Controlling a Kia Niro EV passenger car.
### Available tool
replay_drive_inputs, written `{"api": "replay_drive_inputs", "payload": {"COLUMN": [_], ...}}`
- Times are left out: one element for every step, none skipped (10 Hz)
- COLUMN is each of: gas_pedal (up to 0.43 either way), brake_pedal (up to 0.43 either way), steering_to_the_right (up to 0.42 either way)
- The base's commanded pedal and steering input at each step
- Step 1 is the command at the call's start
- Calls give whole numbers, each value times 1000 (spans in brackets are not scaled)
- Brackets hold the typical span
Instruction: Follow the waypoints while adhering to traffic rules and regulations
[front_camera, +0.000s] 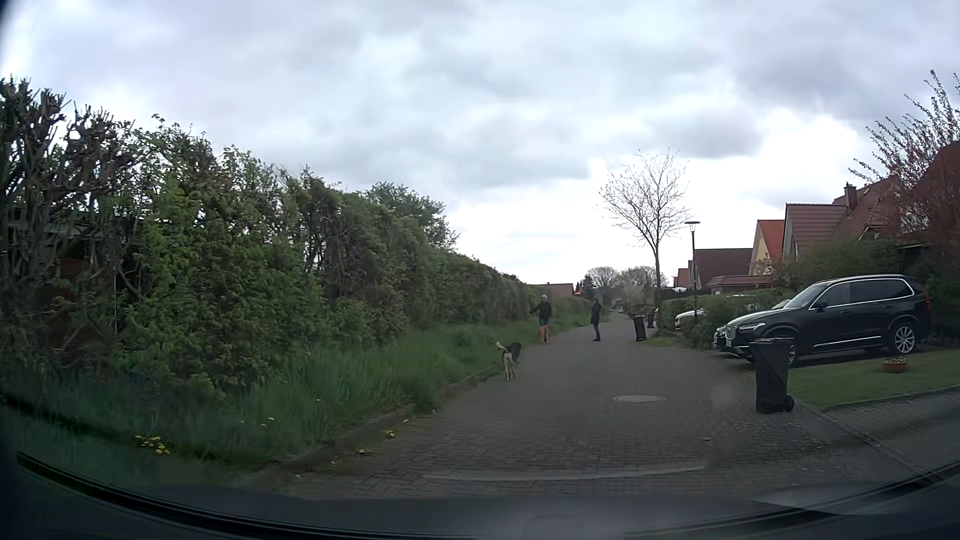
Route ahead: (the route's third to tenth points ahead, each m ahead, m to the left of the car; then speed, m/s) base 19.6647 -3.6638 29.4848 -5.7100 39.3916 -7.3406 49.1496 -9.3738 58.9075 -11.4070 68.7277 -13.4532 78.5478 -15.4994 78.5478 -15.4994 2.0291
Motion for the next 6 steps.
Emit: {"api": "replay_drive_inputs", "payload": {"gas_pedal": [0,0,0,0,0,0], "brake_pedal": [152,159,165,165,159,146], "steering_to_the_right": [299,278,257,234,221,210]}}
